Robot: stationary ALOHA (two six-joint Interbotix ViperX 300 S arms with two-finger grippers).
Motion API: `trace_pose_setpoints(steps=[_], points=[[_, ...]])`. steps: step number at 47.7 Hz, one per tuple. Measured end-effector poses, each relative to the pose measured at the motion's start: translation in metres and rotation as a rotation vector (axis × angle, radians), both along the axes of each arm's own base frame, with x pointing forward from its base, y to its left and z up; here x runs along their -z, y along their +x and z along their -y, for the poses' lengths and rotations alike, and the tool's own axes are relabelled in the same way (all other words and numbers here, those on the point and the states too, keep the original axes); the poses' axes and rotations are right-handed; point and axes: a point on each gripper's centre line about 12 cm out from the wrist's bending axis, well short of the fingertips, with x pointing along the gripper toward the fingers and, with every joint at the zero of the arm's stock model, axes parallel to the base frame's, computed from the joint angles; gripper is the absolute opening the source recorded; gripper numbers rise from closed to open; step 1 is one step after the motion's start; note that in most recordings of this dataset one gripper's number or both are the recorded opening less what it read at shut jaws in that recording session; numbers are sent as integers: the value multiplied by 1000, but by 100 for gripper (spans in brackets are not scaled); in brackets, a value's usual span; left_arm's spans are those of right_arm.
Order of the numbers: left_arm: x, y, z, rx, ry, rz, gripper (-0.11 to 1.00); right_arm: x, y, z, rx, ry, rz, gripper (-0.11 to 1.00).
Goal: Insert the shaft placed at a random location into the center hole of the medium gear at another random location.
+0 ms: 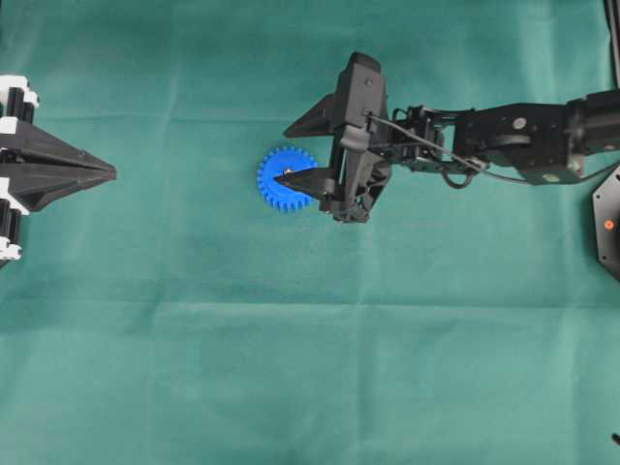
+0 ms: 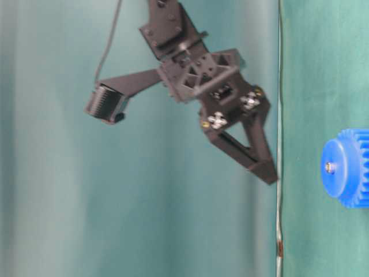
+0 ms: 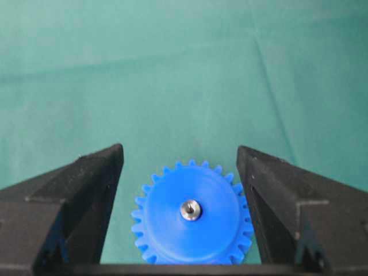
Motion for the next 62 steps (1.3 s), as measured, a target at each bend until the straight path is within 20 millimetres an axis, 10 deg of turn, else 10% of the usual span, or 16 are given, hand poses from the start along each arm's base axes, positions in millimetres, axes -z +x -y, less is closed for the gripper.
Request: trace_pose_setpoints(steps=[62], points=[[0,0,-1,-5,-1,-2,1,-50,-93,-11,-12,-1,11,81]])
